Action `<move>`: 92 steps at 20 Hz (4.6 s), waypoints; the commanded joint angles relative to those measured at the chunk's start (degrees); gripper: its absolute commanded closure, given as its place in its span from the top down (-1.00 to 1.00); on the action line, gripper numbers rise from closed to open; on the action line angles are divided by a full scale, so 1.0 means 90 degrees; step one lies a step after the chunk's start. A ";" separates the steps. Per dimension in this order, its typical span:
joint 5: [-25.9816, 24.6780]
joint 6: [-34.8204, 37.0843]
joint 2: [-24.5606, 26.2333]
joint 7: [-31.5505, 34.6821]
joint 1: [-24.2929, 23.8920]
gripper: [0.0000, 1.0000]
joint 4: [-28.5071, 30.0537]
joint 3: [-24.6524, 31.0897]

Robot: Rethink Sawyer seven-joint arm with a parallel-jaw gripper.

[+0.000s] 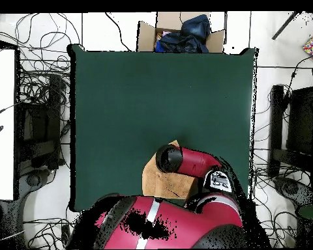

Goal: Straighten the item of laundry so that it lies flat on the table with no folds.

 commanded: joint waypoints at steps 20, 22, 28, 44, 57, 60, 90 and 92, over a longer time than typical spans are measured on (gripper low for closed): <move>0.0424 -0.1265 0.1295 0.0961 0.0663 -1.00 -0.0826 0.1112; 0.0504 -0.1188 0.1297 0.0998 0.0718 -1.00 -0.0878 0.1111; 0.0741 -0.0932 0.1355 0.1187 0.1094 -1.00 -0.1129 0.0848; 0.1291 -0.0865 0.1452 0.1201 0.1082 -1.00 -0.1194 0.1175; 0.1681 -0.1138 0.1422 0.1290 0.0909 -1.00 -0.1006 0.1701; 0.1683 -0.1357 0.1438 0.1202 0.0672 -1.00 -0.0870 0.2036; 0.3607 -0.1175 0.1359 0.1792 0.1877 -1.00 -0.0879 0.1154; 0.3721 -0.1183 0.1359 0.1762 0.1918 -1.00 -0.0875 0.1139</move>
